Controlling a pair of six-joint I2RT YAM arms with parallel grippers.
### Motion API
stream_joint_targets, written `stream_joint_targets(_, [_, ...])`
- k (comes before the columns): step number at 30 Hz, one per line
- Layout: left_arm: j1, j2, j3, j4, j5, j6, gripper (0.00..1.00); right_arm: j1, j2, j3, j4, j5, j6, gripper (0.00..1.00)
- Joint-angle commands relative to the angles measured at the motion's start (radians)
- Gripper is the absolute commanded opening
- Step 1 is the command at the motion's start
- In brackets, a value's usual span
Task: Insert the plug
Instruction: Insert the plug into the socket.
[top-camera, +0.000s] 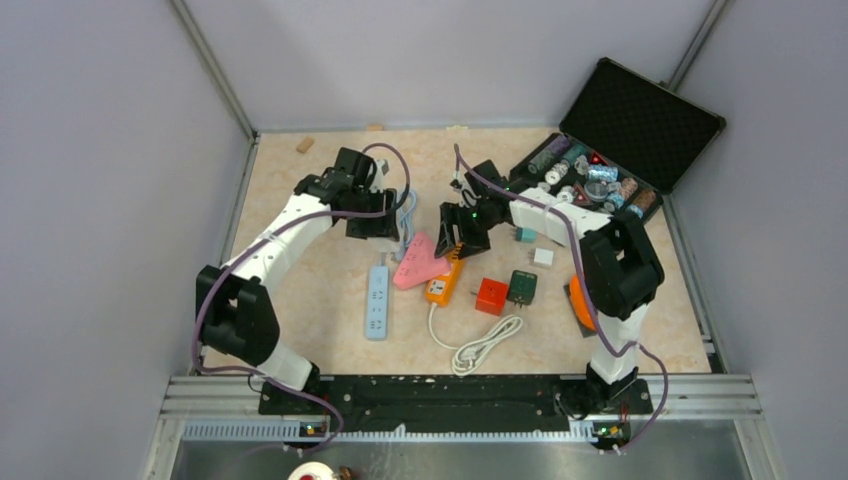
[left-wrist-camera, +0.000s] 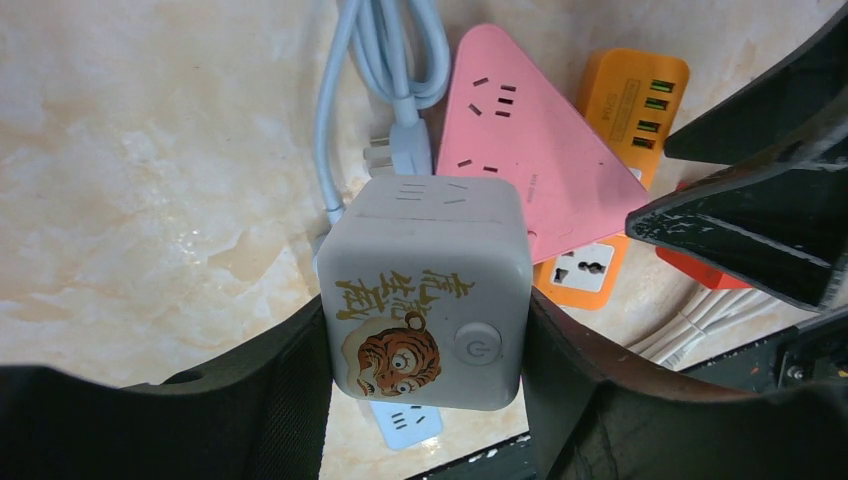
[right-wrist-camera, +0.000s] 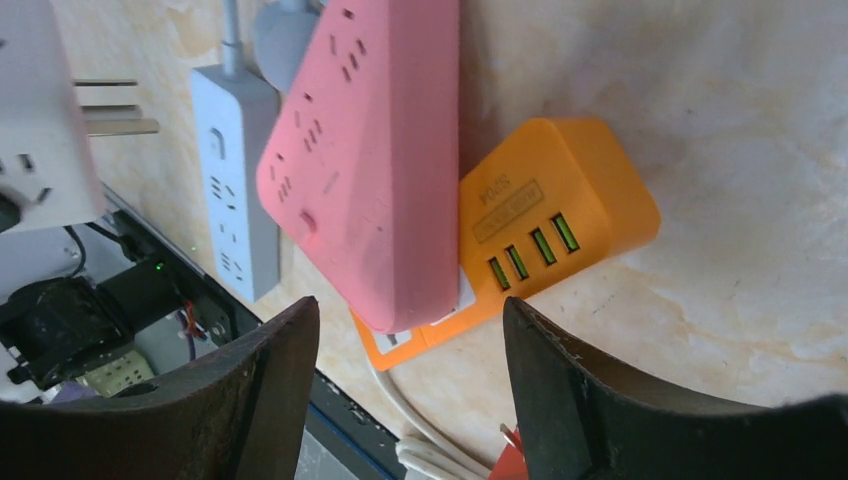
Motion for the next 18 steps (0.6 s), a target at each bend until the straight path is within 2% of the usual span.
stream_joint_targets(1, [0.001, 0.013, 0.038, 0.059, 0.093, 0.004, 0.0, 0.007, 0.024, -0.031, -0.042, 0.025, -0.012, 0.66])
stream_joint_targets(7, [-0.014, 0.031, 0.039, 0.06, 0.156, 0.015, 0.0, 0.006, 0.056, -0.072, -0.075, 0.074, -0.035, 0.64])
stream_joint_targets(11, [-0.025, 0.032, 0.04, 0.058, 0.158, 0.025, 0.0, 0.006, 0.06, -0.1, -0.073, 0.095, -0.036, 0.6])
stream_joint_targets(18, [-0.026, 0.033, 0.038, 0.05, 0.142, 0.03, 0.0, 0.006, -0.017, -0.046, -0.086, 0.016, -0.09, 0.65])
